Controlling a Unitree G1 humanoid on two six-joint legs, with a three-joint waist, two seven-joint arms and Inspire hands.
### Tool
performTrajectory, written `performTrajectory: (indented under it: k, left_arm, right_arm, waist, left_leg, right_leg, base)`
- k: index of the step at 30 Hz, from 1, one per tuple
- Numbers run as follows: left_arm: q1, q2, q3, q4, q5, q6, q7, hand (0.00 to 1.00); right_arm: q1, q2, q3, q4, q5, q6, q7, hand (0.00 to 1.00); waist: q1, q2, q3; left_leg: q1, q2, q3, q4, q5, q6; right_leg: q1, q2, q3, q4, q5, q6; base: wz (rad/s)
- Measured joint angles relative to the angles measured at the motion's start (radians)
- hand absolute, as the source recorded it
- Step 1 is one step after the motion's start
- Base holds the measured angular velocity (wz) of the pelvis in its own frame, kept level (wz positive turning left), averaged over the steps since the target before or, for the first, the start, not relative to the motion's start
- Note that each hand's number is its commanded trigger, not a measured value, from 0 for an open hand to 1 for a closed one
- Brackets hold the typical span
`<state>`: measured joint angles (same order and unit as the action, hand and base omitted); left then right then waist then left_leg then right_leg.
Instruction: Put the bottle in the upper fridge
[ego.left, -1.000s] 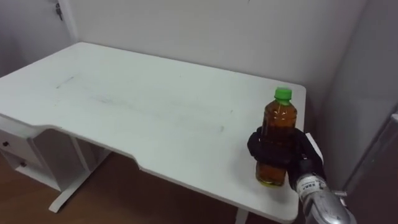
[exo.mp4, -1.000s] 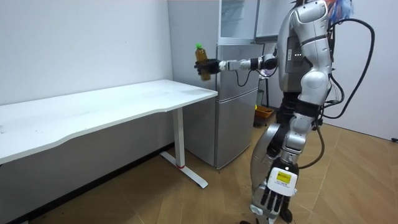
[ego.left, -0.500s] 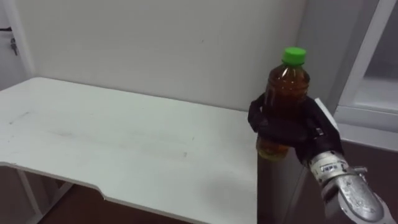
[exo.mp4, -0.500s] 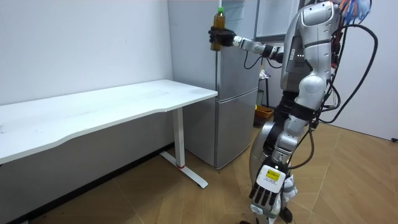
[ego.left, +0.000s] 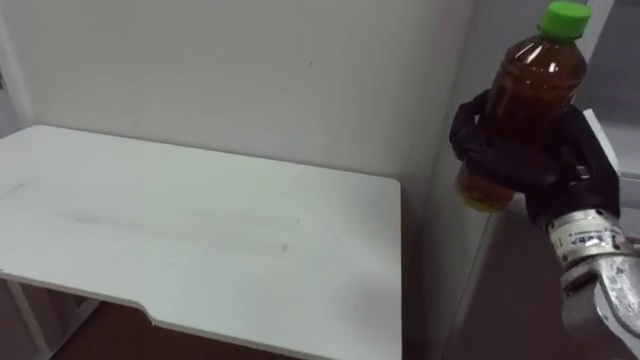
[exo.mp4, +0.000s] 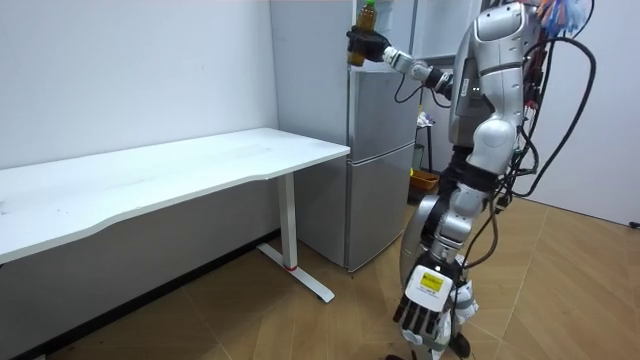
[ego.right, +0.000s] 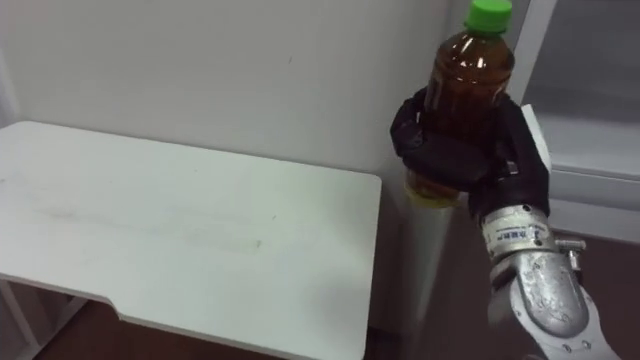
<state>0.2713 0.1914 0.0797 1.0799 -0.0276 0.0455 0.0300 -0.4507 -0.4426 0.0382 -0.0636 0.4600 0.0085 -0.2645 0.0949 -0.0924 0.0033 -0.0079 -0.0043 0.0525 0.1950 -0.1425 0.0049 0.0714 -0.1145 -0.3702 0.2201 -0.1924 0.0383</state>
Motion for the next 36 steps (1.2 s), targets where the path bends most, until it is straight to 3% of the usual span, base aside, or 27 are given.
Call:
performTrajectory:
  k: [5, 9, 14, 20, 31, 36]
  left_arm:
    - [-0.004, 0.000, 0.019, 0.000, 0.001, -0.001, 0.010, 0.00]
    - [0.015, 0.011, 0.025, 0.001, 0.000, -0.002, 0.010, 0.00]
    - [0.037, 0.026, 0.043, 0.003, 0.000, -0.001, 0.008, 0.00]
    - [0.047, 0.024, 0.046, 0.008, 0.042, 0.002, 0.007, 0.00]
    - [0.048, 0.014, 0.072, 0.009, 0.089, 0.021, -0.005, 0.00]
    - [0.052, 0.014, 0.096, 0.007, 0.089, 0.021, -0.023, 0.00]
  right_arm:
    - [-0.003, -0.084, -0.004, -0.001, 0.008, 0.035, 0.003, 1.00]
    - [-0.003, -0.116, -0.048, -0.003, 0.059, 0.046, -0.012, 1.00]
    - [-0.003, -0.117, -0.125, -0.001, 0.130, 0.047, -0.065, 1.00]
    - [-0.004, -0.117, -0.201, 0.022, 0.167, 0.050, -0.108, 1.00]
    - [-0.069, -0.118, -0.229, 0.103, 0.168, 0.058, -0.117, 1.00]
    - [-0.127, -0.137, -0.228, 0.200, 0.188, 0.058, -0.102, 1.00]
  waist:
    - [-0.012, 0.000, -0.0138]
    - [-0.033, 0.000, -0.0135]
    - [-0.048, -0.020, -0.0046]
    - [-0.062, -0.030, -0.0041]
    - [-0.076, -0.025, -0.0036]
    - [-0.077, -0.012, -0.0069]
  left_leg:
    - [0.008, 0.000, 0.005, -0.006, 0.000, 0.000]
    - [0.034, 0.002, 0.016, -0.013, -0.001, 0.000]
    - [0.038, 0.015, 0.036, -0.007, -0.005, -0.006]
    - [0.056, 0.016, 0.053, -0.005, -0.012, -0.005]
    - [0.054, 0.018, 0.054, -0.004, -0.015, -0.006]
    - [0.051, 0.018, 0.054, -0.002, -0.018, -0.006]
  right_leg:
    - [0.002, 0.000, 0.006, 0.000, 0.002, 0.001]
    - [0.018, 0.002, 0.016, 0.001, 0.002, 0.001]
    - [0.015, 0.013, 0.045, 0.000, 0.005, -0.004]
    - [0.016, 0.015, 0.068, 0.000, 0.005, -0.005]
    - [0.013, 0.018, 0.073, -0.001, 0.005, -0.005]
    - [0.011, 0.018, 0.071, -0.002, 0.005, -0.004]
  base:
    - [-0.04]
    - [-0.07]
    - [-0.15]
    - [-0.11]
    - [0.00]
    - [0.00]
